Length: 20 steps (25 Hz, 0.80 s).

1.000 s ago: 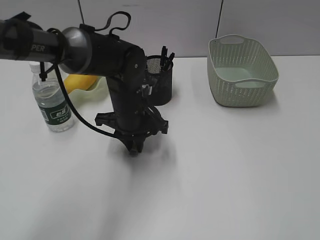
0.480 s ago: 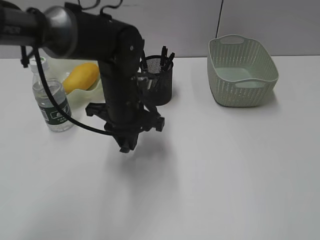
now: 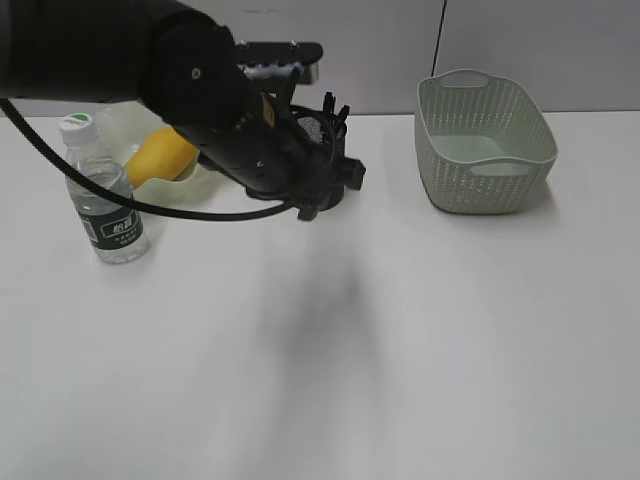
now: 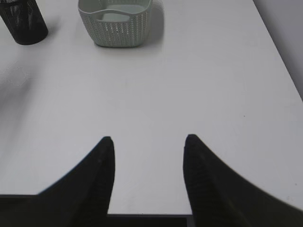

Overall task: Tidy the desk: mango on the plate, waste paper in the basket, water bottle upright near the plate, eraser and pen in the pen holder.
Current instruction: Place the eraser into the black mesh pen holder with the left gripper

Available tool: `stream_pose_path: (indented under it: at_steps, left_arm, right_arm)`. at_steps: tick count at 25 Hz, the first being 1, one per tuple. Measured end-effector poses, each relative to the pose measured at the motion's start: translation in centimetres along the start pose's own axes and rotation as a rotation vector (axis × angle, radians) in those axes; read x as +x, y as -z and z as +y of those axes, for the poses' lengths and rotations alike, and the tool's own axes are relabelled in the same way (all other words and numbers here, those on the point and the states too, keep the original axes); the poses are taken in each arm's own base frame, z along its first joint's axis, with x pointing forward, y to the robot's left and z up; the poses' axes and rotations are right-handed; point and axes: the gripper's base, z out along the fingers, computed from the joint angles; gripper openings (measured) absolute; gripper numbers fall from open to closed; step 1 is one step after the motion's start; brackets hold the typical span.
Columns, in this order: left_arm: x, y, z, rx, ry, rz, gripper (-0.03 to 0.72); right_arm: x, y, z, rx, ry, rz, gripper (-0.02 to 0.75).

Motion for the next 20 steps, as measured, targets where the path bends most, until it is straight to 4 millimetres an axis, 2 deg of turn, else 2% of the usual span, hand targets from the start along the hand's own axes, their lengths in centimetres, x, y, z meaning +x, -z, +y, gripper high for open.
stream_pose_path:
  at_steps: [6, 12, 16, 20]
  left_arm:
    - [-3.1, 0.8, -0.3, 0.132, -0.054, -0.398, 0.154]
    - [-6.1, 1.6, 1.9, 0.200, -0.038, -0.707, 0.154]
    - [-6.8, 0.4, 3.9, 0.198, -0.015, -0.788, 0.154]
    - [-6.4, -2.1, 5.4, 0.172, -0.017, -0.780, 0.154]
  right_arm:
    - [0.0, 0.0, 0.0, 0.000, 0.000, 0.000, 0.384]
    - [0.0, 0.0, 0.0, 0.000, 0.000, -0.001, 0.384]
    - [0.0, 0.0, 0.0, 0.000, 0.000, -0.001, 0.384]
    - [0.0, 0.0, 0.0, 0.000, 0.000, -0.001, 0.384]
